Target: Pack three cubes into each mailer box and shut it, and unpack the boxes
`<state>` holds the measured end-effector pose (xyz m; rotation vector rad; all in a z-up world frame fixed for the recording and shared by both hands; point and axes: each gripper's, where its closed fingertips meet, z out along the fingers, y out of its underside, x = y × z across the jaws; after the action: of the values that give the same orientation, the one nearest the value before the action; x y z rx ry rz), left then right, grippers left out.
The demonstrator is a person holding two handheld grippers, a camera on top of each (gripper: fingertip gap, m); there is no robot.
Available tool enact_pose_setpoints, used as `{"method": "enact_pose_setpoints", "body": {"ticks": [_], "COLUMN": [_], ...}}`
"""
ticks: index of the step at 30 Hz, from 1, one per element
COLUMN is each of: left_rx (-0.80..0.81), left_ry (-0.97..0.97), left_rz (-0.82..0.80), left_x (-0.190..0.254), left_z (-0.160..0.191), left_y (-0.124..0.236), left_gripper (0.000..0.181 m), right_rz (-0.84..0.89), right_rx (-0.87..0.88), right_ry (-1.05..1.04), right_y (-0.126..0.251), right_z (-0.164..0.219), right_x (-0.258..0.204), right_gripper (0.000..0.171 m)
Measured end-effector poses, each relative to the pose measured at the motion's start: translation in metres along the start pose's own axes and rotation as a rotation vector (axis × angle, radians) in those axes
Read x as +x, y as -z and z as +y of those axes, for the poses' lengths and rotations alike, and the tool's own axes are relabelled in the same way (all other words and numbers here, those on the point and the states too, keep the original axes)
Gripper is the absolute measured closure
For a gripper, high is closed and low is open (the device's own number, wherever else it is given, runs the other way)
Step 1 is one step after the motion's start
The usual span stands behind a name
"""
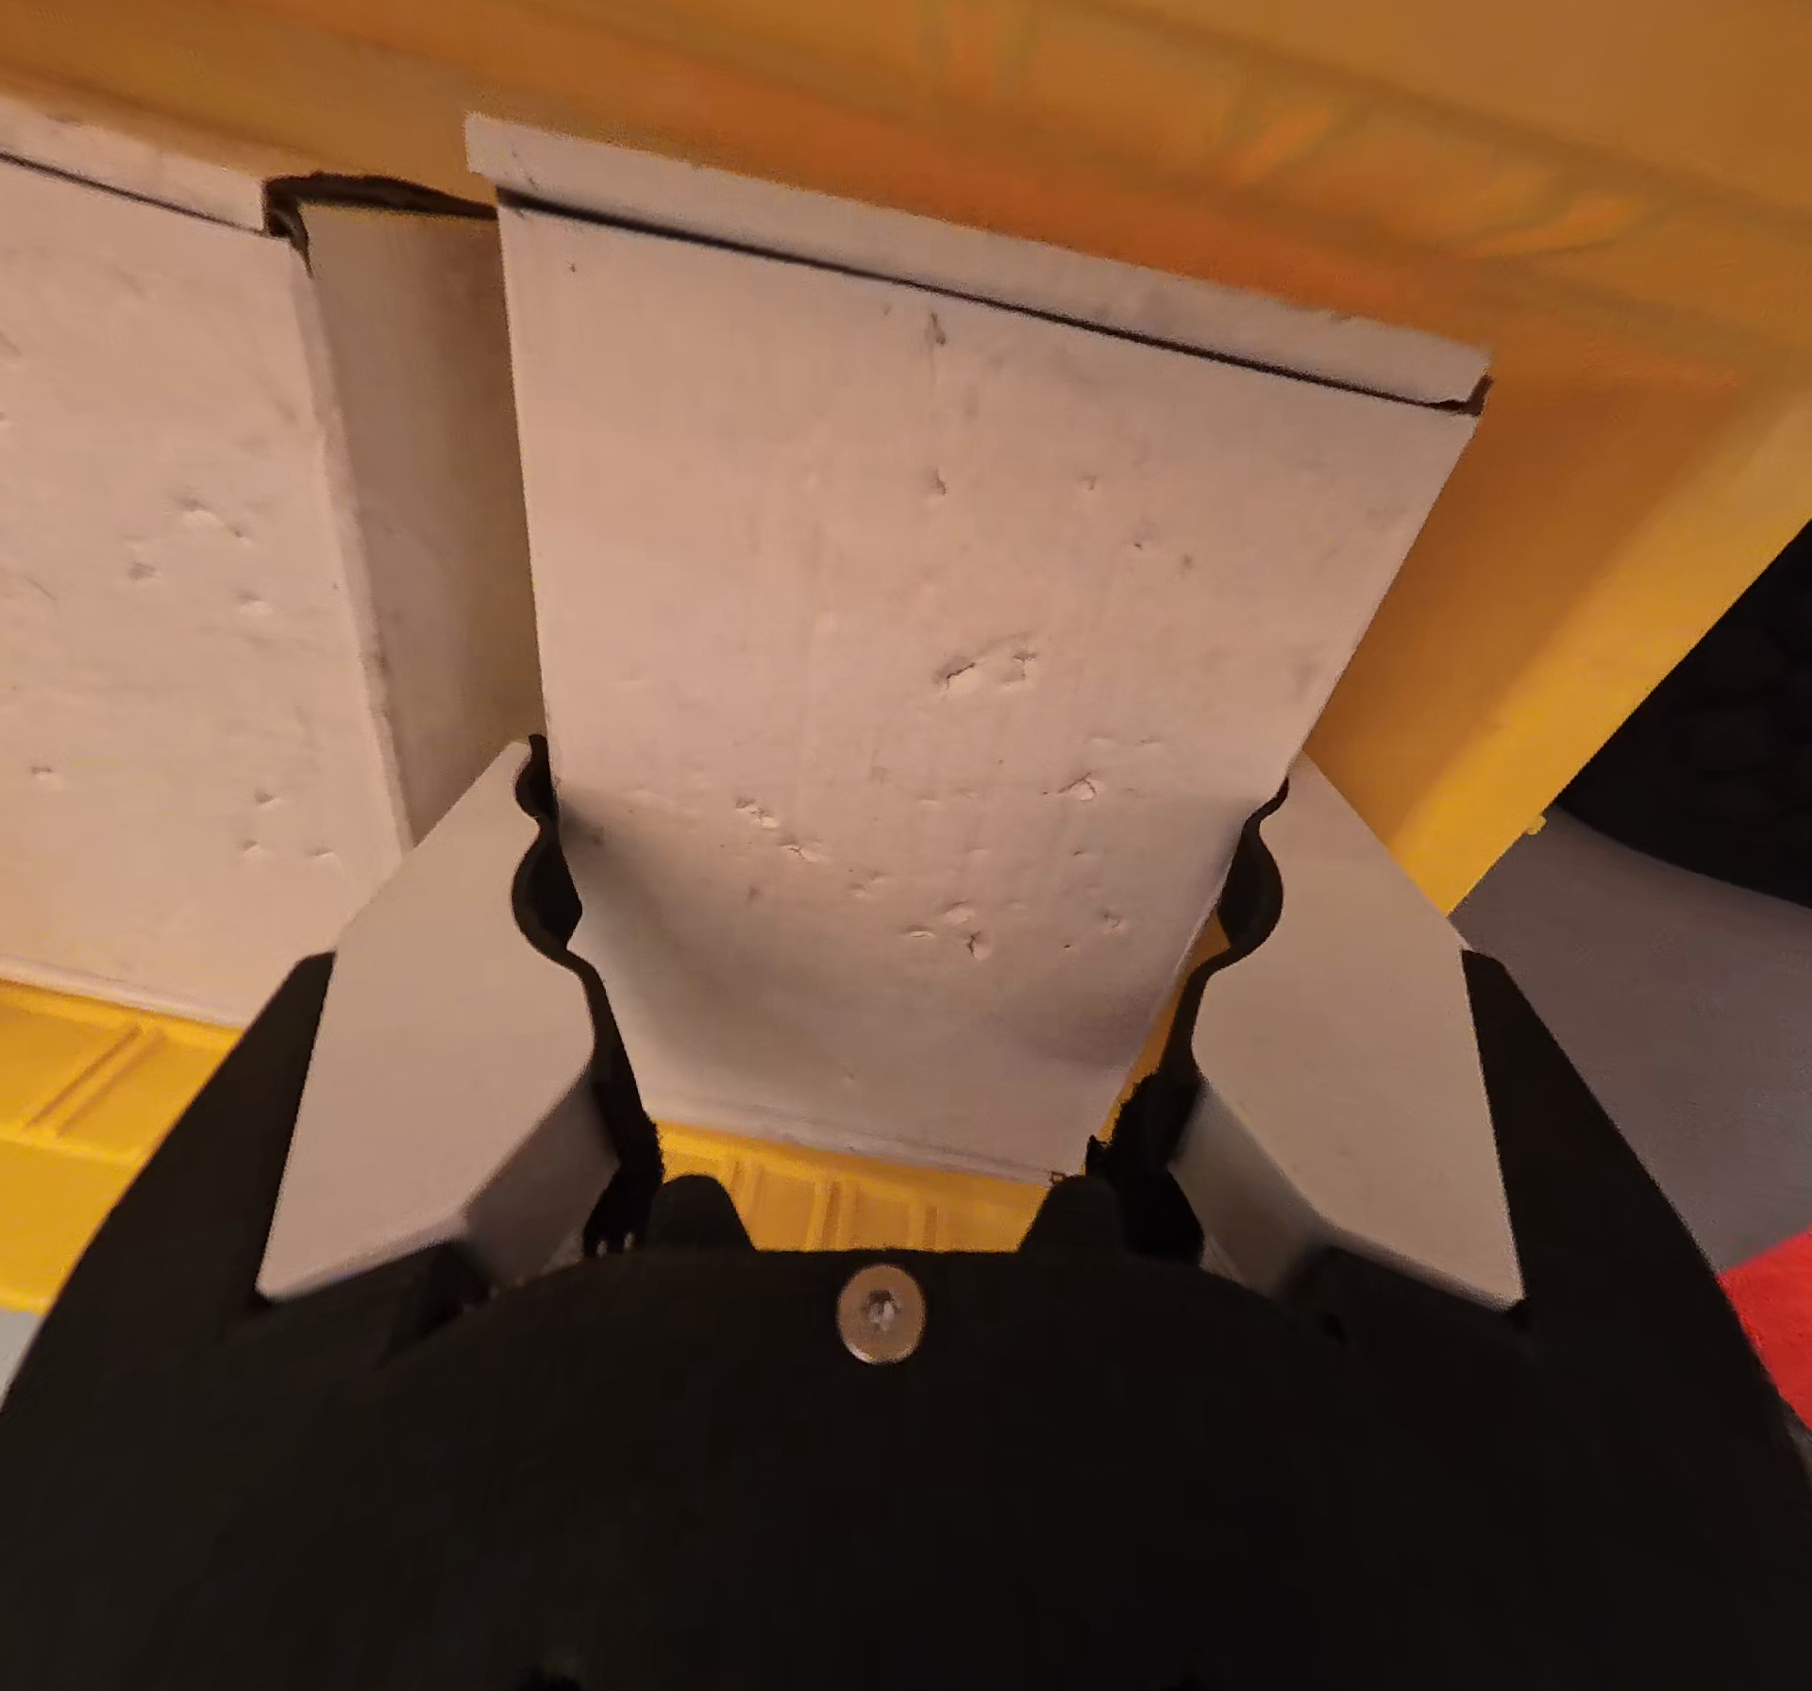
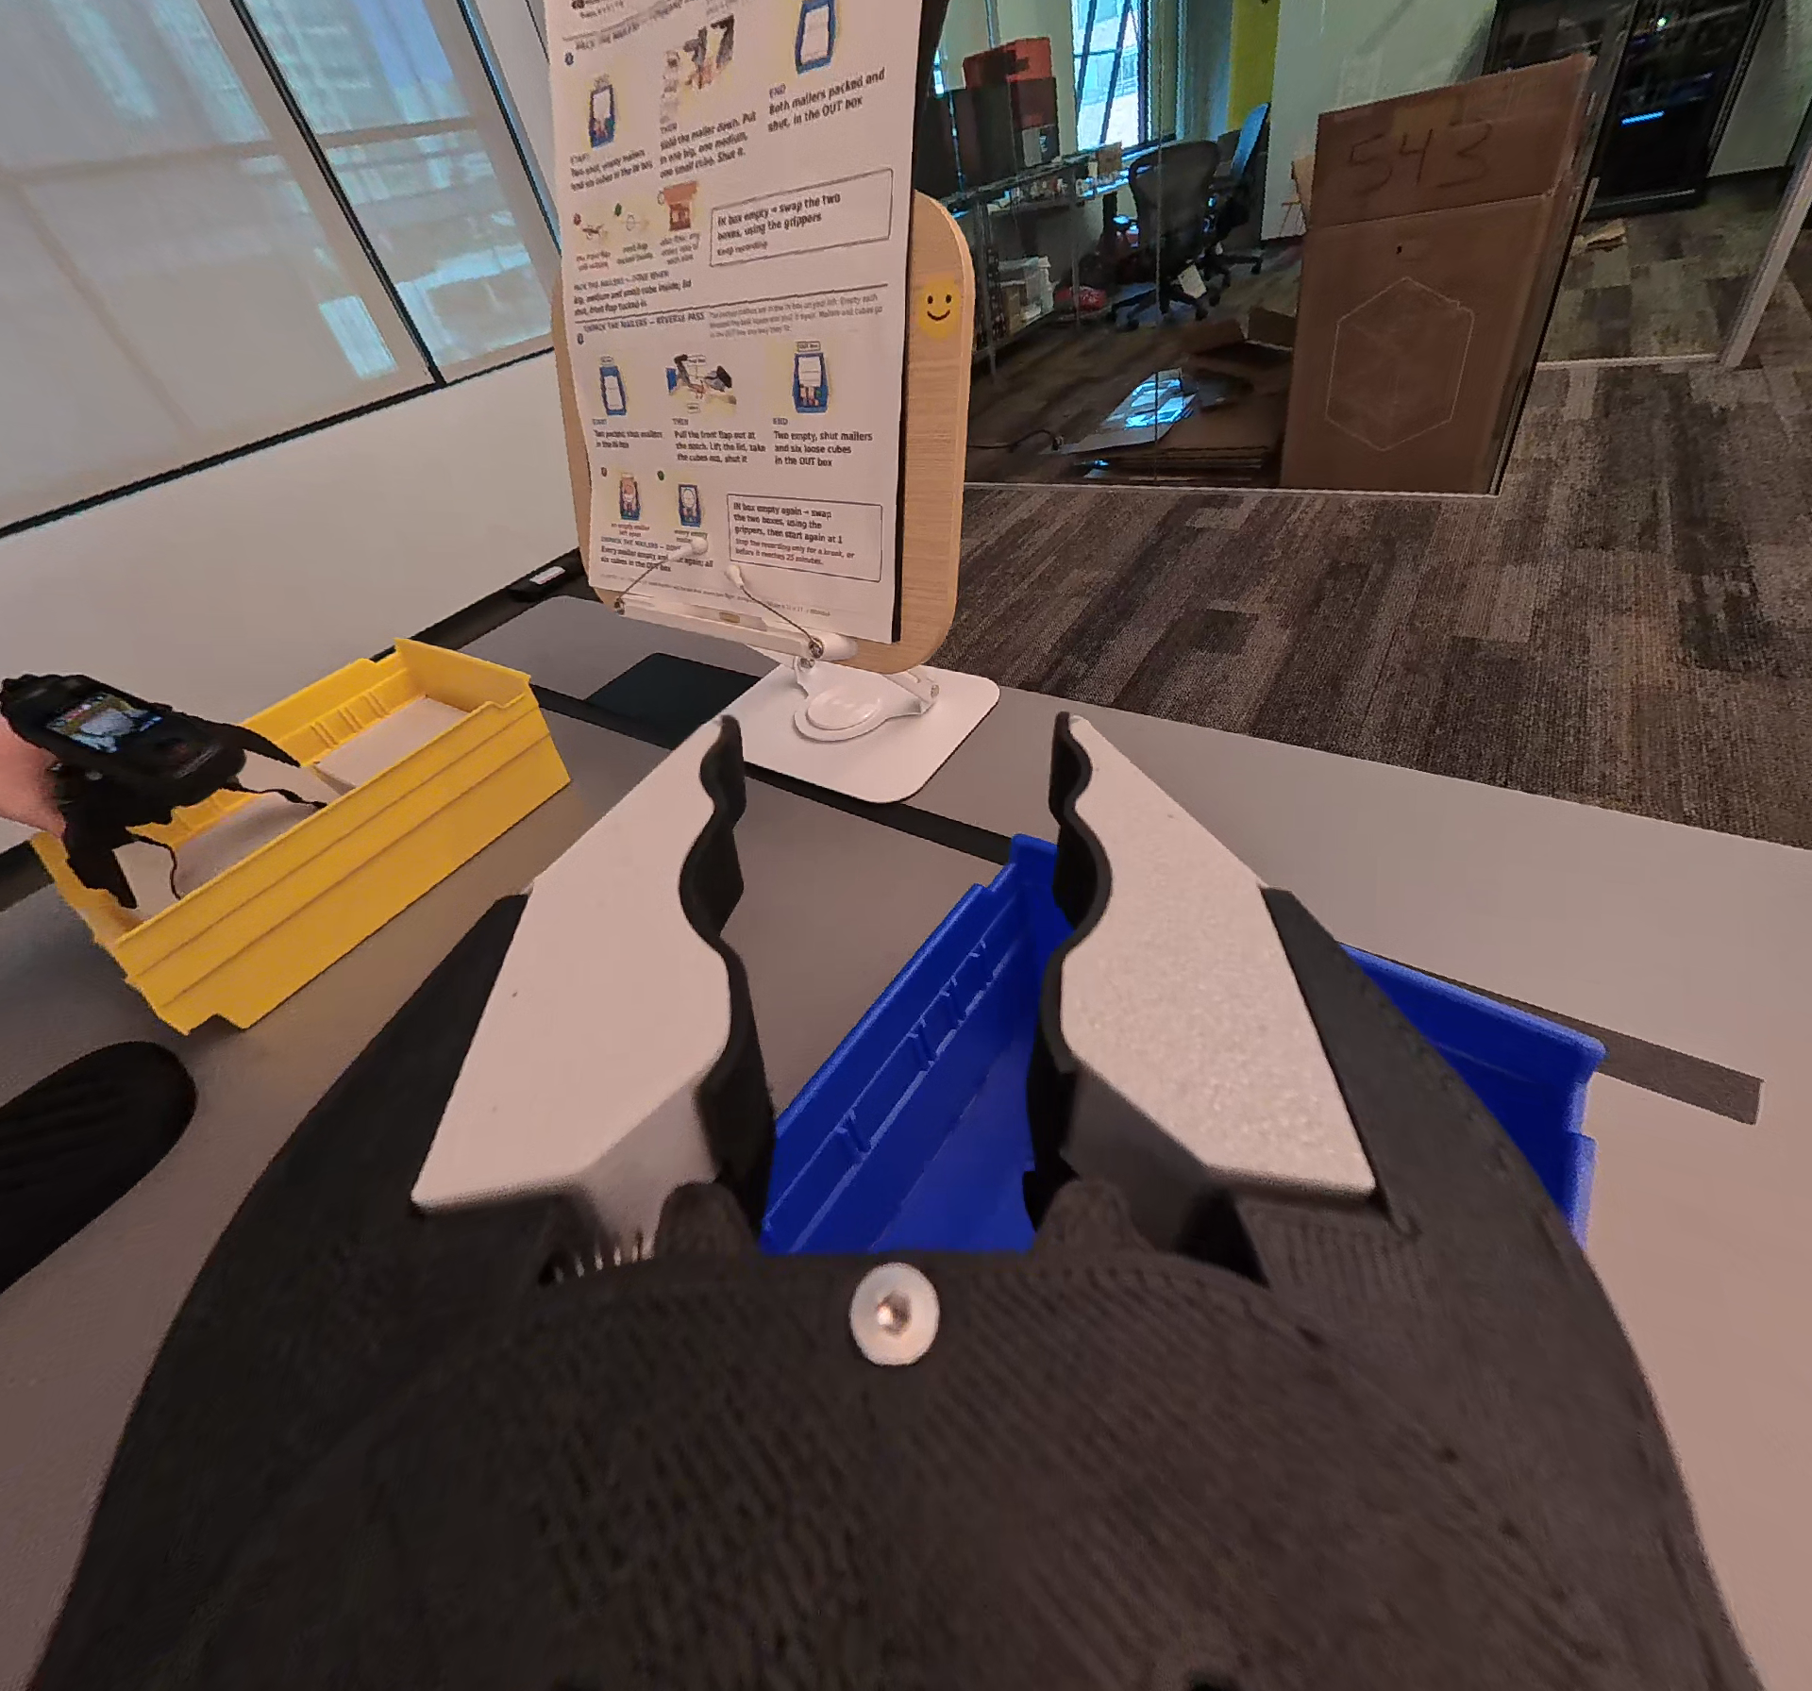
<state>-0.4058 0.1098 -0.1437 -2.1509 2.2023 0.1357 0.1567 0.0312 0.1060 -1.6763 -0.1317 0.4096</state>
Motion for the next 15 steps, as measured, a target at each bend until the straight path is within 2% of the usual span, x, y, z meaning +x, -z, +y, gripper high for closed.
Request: {"method": "enact_pose_setpoints", "body": {"ticks": [15], "left_rx": [-0.025], "left_ry": [0.068], "left_rz": [-0.128], "left_x": [-0.014], "left_z": [0.010], "left_y": [0.048], "left_gripper": [0.047], "right_rz": [-0.025], "right_rx": [0.067], "right_ry": [-0.035], "right_y": [0.017], "right_z": [-0.012], "right_x": [0.002], "right_gripper": [0.112]}}
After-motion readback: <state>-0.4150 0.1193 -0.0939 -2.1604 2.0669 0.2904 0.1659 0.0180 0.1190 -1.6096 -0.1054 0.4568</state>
